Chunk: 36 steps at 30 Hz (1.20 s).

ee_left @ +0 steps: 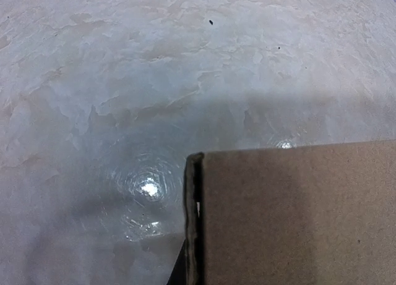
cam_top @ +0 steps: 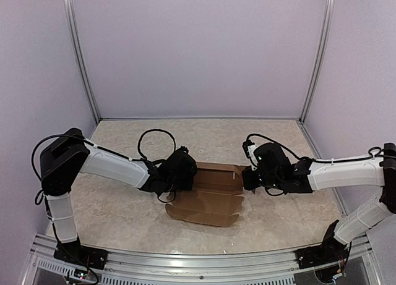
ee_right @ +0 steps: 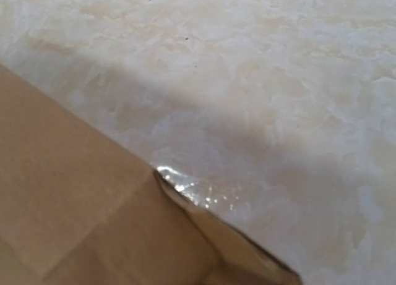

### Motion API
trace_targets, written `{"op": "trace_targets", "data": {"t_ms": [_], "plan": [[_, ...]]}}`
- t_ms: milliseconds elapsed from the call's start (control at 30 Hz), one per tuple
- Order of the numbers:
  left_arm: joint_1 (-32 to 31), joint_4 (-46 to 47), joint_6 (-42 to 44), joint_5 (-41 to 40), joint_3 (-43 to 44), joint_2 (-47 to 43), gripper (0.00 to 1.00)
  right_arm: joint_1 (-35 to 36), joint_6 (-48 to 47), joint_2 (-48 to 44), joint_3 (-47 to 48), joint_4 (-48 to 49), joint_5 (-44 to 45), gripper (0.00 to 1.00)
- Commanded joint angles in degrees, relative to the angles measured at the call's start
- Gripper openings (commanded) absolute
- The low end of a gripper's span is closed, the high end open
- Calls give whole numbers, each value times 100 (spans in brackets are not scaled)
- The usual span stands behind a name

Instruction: Fold the paper box

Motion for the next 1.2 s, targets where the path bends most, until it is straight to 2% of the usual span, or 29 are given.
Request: {"op": "trace_targets", "data": {"t_ms": [0, 433, 867, 1167], "plan": [[-66, -234, -39, 171, 208, -82, 0, -39, -56, 202, 202, 67, -124, 0], [-67, -325, -78, 540, 439, 4, 0, -34, 350, 571, 235, 809, -743, 0], [-65, -263, -289, 1203, 469, -47, 0, -25, 593, 338, 177, 1759, -688, 0], [65, 112, -506, 1569, 306, -147, 0, 9, 453, -9, 157, 1582, -491, 0]]}}
